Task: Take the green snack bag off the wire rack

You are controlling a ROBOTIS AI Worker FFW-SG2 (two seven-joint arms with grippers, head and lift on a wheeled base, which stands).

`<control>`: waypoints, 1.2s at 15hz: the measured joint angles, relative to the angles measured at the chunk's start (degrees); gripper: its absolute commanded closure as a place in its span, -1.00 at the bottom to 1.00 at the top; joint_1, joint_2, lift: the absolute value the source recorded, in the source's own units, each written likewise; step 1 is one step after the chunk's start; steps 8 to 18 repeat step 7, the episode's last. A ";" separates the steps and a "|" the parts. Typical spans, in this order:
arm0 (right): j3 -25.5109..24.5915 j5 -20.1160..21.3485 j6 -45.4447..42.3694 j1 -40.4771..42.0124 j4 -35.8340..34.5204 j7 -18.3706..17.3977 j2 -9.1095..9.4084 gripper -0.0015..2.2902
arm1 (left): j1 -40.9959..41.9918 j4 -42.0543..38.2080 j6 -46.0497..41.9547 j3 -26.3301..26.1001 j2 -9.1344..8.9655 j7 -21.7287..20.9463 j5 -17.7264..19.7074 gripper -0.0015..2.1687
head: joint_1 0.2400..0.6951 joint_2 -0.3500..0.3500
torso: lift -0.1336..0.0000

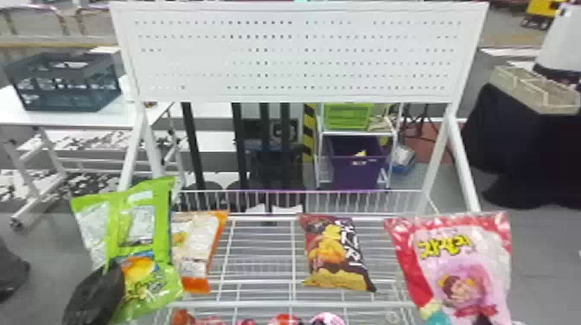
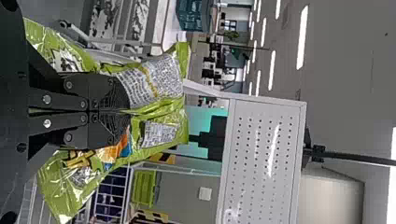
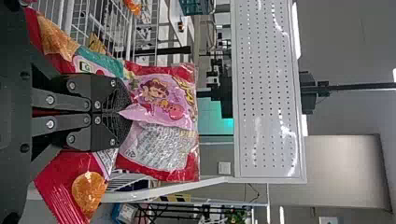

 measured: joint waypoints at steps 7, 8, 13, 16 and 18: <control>-0.02 0.00 -0.05 0.03 -0.11 -0.01 -0.06 0.90 | 0.62 -0.33 -0.09 0.09 -0.05 -0.11 -0.63 0.86 | 0.14 0.00 | 1.00; -0.02 0.00 -0.05 0.03 -0.11 -0.01 -0.06 0.90 | 0.62 -0.33 -0.09 0.09 -0.05 -0.11 -0.63 0.86 | 0.14 0.00 | 1.00; -0.02 0.00 -0.05 0.03 -0.11 -0.01 -0.06 0.90 | 0.62 -0.33 -0.09 0.09 -0.05 -0.11 -0.63 0.86 | 0.14 0.00 | 1.00; -0.02 0.00 -0.05 0.03 -0.11 -0.01 -0.06 0.90 | 0.62 -0.33 -0.09 0.09 -0.05 -0.11 -0.63 0.86 | 0.14 0.00 | 1.00; -0.02 0.00 -0.05 0.03 -0.11 -0.01 -0.06 0.90 | 0.62 -0.33 -0.09 0.09 -0.05 -0.11 -0.63 0.86 | 0.14 0.00 | 1.00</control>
